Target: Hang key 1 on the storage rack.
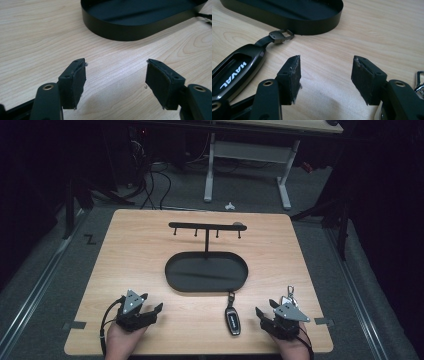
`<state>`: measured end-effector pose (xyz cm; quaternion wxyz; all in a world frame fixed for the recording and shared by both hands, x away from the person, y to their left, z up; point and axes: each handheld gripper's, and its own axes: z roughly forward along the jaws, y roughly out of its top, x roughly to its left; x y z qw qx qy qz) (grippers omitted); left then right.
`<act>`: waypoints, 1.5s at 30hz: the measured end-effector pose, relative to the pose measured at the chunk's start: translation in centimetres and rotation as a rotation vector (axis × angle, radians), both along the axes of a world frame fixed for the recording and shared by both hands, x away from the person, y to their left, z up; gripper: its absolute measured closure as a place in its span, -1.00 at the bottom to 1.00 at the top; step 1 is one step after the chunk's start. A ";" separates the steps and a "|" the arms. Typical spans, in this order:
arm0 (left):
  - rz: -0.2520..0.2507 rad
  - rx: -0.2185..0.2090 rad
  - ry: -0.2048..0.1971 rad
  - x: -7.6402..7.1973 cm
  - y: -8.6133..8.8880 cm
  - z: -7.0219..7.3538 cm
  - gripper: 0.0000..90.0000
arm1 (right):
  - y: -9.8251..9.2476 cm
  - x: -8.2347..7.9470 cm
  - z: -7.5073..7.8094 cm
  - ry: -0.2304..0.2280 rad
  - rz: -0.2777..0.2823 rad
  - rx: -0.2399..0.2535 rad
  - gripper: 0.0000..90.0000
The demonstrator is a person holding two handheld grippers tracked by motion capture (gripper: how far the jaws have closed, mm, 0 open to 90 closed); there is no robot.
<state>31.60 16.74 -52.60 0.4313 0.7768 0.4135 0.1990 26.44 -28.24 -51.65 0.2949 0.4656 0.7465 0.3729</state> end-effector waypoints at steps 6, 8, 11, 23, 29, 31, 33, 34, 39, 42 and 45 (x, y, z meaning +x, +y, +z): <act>-0.023 0.019 -0.001 0.1 -0.8 -0.3 -0.28 | -0.4 -0.2 0.1 0.016 -0.006 0.023 -0.12; -0.031 0.025 -0.005 -0.1 -1.0 -0.2 -0.28 | -0.5 -0.2 0.1 0.023 -0.008 0.029 -0.13; -0.035 0.029 -0.007 -0.1 -1.0 -0.2 -0.28 | -0.4 -0.1 0.1 0.029 -0.001 0.035 -0.13; -0.039 0.040 -0.005 -0.2 -1.2 -0.2 -0.27 | 2.5 -0.5 0.7 0.060 0.136 0.107 0.05; -0.032 0.038 0.000 -0.2 -1.1 -0.2 -0.27 | 5.0 -1.0 0.6 0.082 0.239 0.112 0.47; -0.036 0.038 -0.005 -0.3 -1.1 -0.1 -0.27 | 6.0 -1.2 0.4 0.094 0.275 0.081 0.82; -0.038 0.041 -0.007 -0.2 -1.1 -0.1 -0.26 | 6.2 -1.2 0.2 0.117 0.289 0.065 0.94; -0.038 0.041 -0.007 -0.2 -1.1 -0.1 -0.26 | 6.2 -1.2 0.2 0.117 0.289 0.065 0.94; -0.043 0.049 -0.003 -0.1 -1.1 -0.2 -0.25 | 7.0 -1.4 -0.4 0.161 0.324 0.017 1.00; -0.045 0.049 -0.006 -0.2 -1.1 -0.1 -0.25 | 7.2 -1.4 -0.8 0.166 0.329 -0.016 1.00; -0.047 0.046 -0.007 -0.3 -1.2 -0.1 -0.25 | 6.9 -1.4 -0.7 0.168 0.314 -0.024 1.00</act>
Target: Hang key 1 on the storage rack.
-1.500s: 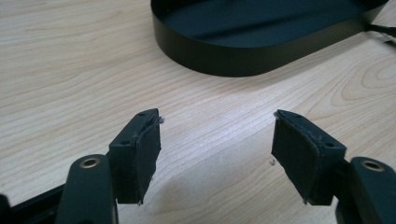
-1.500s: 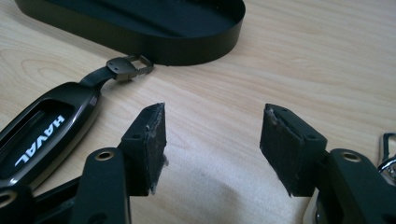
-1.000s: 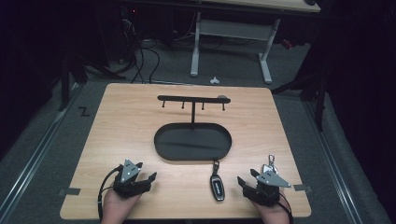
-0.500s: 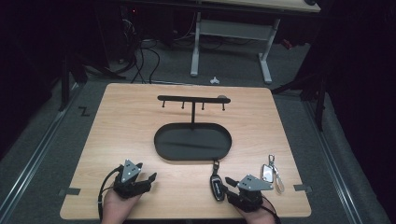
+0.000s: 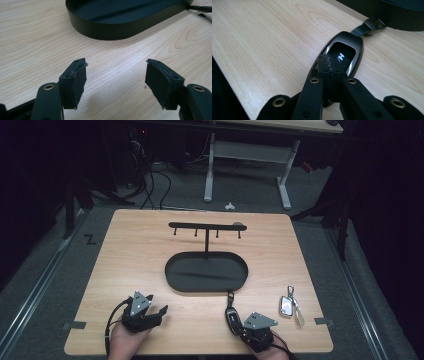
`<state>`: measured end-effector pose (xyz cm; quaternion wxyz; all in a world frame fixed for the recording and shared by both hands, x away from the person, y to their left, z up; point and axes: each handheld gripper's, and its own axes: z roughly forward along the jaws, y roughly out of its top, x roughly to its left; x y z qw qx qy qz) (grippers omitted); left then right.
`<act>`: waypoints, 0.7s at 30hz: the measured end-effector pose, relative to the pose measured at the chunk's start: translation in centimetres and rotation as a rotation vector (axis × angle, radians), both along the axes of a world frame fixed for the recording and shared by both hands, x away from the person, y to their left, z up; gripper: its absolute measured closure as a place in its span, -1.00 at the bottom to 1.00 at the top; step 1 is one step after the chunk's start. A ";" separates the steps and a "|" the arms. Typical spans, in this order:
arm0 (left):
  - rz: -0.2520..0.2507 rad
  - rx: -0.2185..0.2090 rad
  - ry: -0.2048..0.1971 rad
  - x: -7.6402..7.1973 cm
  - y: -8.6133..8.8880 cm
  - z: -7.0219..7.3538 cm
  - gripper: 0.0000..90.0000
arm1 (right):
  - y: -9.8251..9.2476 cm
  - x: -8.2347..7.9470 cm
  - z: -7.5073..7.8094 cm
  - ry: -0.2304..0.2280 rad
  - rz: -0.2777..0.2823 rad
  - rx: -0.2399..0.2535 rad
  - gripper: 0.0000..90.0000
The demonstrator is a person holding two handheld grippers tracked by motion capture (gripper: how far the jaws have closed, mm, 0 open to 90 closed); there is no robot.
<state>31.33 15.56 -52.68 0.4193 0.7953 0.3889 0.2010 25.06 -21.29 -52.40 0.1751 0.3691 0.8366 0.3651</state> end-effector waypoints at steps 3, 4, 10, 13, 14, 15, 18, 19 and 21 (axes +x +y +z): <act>-0.003 -0.001 0.003 -0.1 -0.1 -0.1 -0.25 | -0.3 0.0 0.0 -0.003 -0.013 -0.002 1.00; -0.004 0.000 0.002 0.0 -0.1 -0.1 -0.25 | -0.6 0.1 0.0 -0.002 -0.026 0.000 1.00; -0.002 -0.003 -0.004 0.0 0.1 0.1 -0.25 | -2.4 0.7 -0.1 0.003 -0.079 0.011 1.00; 0.002 -0.012 -0.004 0.0 0.2 0.1 -0.25 | -3.5 1.1 -0.2 0.008 -0.108 0.031 1.00; 0.003 -0.014 -0.005 0.0 0.1 0.1 -0.25 | -3.8 1.2 -0.2 0.008 -0.118 0.033 1.00; 0.003 -0.015 -0.006 0.0 0.1 0.2 -0.25 | -4.0 1.2 -0.2 0.006 -0.126 0.033 1.00; -0.003 -0.018 -0.017 0.1 -0.1 0.3 -0.24 | -4.8 1.1 -0.2 0.008 -0.149 0.034 1.00; -0.005 -0.019 -0.020 0.1 -0.3 0.3 -0.24 | -5.0 1.0 -0.2 0.005 -0.154 0.031 1.00; -0.013 -0.023 -0.028 0.1 -0.5 0.5 -0.24 | -5.4 0.8 -0.1 0.003 -0.168 0.026 1.00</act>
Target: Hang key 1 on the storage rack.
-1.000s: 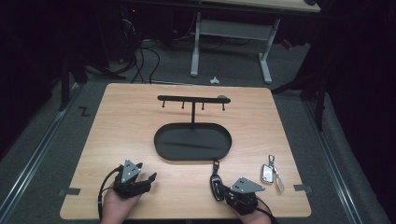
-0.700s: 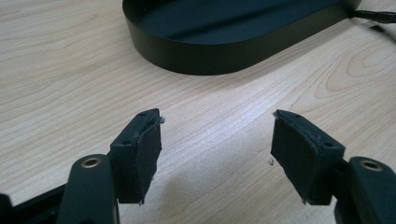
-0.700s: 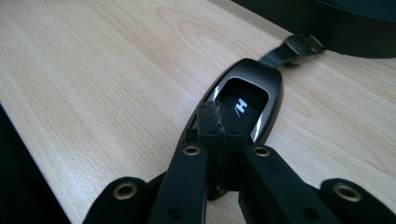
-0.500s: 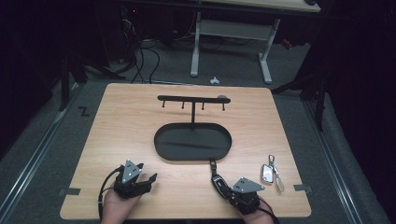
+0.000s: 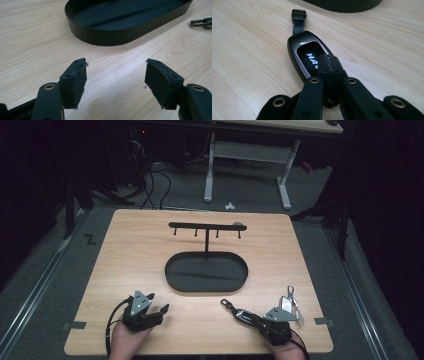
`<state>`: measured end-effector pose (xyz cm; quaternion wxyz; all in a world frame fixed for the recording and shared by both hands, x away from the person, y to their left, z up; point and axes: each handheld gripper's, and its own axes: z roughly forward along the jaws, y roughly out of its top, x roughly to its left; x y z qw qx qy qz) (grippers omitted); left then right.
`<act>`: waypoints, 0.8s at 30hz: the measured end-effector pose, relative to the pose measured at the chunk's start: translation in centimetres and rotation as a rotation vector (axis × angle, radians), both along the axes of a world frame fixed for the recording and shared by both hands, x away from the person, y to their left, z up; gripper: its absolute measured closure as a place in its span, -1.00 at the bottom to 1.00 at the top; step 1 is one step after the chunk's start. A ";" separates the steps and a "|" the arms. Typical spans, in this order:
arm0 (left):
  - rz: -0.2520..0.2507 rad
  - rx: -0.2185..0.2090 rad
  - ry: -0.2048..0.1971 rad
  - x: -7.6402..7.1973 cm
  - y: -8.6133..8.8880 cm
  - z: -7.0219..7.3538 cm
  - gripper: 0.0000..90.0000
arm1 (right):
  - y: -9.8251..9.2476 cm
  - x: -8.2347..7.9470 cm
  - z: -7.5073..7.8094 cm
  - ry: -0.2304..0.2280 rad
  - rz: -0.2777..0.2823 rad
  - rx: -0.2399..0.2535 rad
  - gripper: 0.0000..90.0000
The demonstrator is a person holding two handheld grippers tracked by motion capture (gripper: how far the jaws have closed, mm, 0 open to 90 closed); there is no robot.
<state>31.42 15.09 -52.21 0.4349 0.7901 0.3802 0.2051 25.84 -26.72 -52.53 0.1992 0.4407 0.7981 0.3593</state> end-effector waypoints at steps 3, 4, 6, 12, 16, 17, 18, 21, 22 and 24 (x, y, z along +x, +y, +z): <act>-0.010 -0.010 -0.007 0.1 -0.4 0.1 -0.24 | -0.7 -0.3 0.1 -0.001 -0.022 -0.006 1.00; -0.015 -0.007 -0.009 0.1 -0.5 0.1 -0.24 | -1.0 -0.4 0.1 -0.001 -0.031 -0.006 1.00; -0.022 -0.006 -0.008 0.2 -0.7 0.1 -0.24 | -1.4 -0.6 0.1 0.001 -0.048 -0.005 1.00; -0.034 -0.014 -0.008 0.6 -1.3 0.1 -0.23 | -2.8 -1.0 0.1 0.002 -0.094 -0.001 1.00; -0.042 -0.008 -0.009 0.7 -1.7 0.1 -0.23 | -3.6 -1.2 0.2 0.003 -0.124 0.008 1.00; -0.044 -0.007 -0.010 0.8 -1.7 0.1 -0.23 | -3.8 -1.3 0.2 0.004 -0.128 0.009 1.00; -0.046 -0.005 -0.010 0.8 -1.8 0.1 -0.23 | -4.0 -1.3 0.2 0.006 -0.136 0.011 1.00; -0.048 0.000 -0.007 0.8 -1.9 0.0 -0.23 | -4.5 -1.4 0.2 0.008 -0.145 0.019 1.00; -0.049 0.002 -0.006 0.8 -1.9 0.0 -0.23 | -4.6 -1.4 0.2 0.011 -0.147 0.022 1.00; -0.048 0.006 -0.004 0.8 -1.9 0.0 -0.24 | -4.7 -1.4 0.2 0.010 -0.147 0.025 1.00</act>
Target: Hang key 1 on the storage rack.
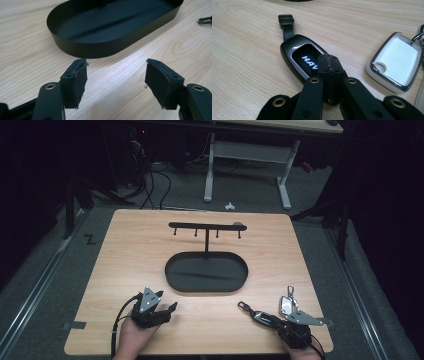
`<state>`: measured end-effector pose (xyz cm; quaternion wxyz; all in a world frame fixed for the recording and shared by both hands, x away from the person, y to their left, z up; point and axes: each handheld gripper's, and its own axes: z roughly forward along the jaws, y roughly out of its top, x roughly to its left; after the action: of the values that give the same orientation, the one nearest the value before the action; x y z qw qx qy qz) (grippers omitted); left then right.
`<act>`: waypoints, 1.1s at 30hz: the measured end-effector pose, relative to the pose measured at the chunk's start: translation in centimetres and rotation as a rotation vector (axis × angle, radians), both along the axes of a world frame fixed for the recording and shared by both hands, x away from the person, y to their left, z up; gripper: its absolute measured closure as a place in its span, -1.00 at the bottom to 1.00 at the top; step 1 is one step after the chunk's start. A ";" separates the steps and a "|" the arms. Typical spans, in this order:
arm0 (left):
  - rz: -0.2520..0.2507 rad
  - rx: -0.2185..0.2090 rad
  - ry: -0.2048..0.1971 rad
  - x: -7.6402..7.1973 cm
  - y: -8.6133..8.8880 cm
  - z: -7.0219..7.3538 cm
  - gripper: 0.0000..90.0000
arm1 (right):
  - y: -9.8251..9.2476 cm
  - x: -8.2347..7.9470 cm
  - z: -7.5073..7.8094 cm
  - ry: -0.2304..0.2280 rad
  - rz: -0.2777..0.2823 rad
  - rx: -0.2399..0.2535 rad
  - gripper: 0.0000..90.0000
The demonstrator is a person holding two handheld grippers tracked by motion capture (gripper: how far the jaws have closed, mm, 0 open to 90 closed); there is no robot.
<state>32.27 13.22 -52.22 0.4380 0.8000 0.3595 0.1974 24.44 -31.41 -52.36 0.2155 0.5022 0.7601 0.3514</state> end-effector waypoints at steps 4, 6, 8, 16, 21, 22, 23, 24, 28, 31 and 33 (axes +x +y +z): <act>0.002 0.004 0.001 -0.1 0.1 0.0 -0.24 | 0.1 0.0 0.0 0.004 -0.004 0.004 1.00; 0.003 0.003 0.003 -0.1 0.1 -0.1 -0.23 | 0.0 0.0 0.0 0.004 -0.004 0.005 1.00; 0.004 0.002 0.005 -0.1 0.2 -0.1 -0.23 | 0.1 0.1 0.0 0.008 -0.009 0.009 1.00; 0.008 -0.002 0.010 -0.1 0.2 -0.2 -0.23 | 0.1 0.0 0.2 0.003 -0.006 0.013 1.00; 0.010 -0.010 0.011 -0.2 0.2 -0.1 -0.23 | 0.0 -0.2 0.5 -0.007 -0.011 0.026 0.99; 0.011 -0.010 0.011 -0.2 0.2 -0.1 -0.23 | 0.0 -0.2 0.6 -0.007 -0.016 0.030 0.99; 0.012 -0.012 0.012 -0.2 0.2 -0.1 -0.23 | 0.0 -0.2 0.6 -0.008 -0.018 0.033 0.98; 0.012 -0.012 0.012 -0.2 0.2 -0.1 -0.23 | -0.1 -0.2 0.7 -0.014 -0.015 0.031 0.98; 0.011 -0.013 0.012 -0.3 0.2 -0.1 -0.23 | -0.1 -0.2 0.8 -0.021 -0.017 0.034 0.92; 0.008 -0.020 0.012 -0.3 0.2 -0.1 -0.22 | 0.1 -0.2 0.9 -0.025 -0.017 0.034 0.88; 0.004 -0.015 0.009 -0.4 0.2 -0.1 -0.22 | 0.2 -0.2 0.9 -0.027 -0.018 0.033 0.86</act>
<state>31.85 13.43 -52.33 0.4421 0.7968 0.3645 0.1918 24.25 -31.22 -51.43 0.2205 0.5079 0.7468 0.3685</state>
